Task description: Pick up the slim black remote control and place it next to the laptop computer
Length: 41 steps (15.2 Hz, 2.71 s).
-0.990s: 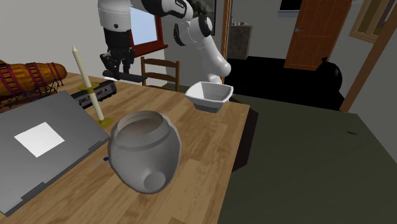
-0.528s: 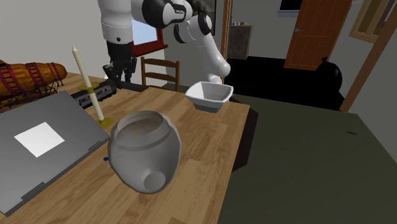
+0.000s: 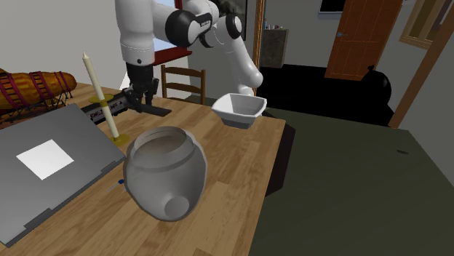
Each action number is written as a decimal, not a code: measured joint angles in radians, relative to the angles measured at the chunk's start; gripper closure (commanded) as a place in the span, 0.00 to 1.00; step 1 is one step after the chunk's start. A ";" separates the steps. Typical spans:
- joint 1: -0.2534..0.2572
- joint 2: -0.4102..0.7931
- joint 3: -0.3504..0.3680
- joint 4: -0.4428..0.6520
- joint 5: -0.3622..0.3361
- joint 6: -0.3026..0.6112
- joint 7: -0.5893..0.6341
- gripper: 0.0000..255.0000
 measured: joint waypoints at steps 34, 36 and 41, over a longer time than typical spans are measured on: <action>-0.042 0.079 -0.047 -0.333 -0.088 0.364 0.138 1.00; -0.043 0.079 -0.047 -0.335 -0.088 0.366 0.139 1.00; -0.043 0.078 -0.047 -0.336 -0.088 0.367 0.139 0.00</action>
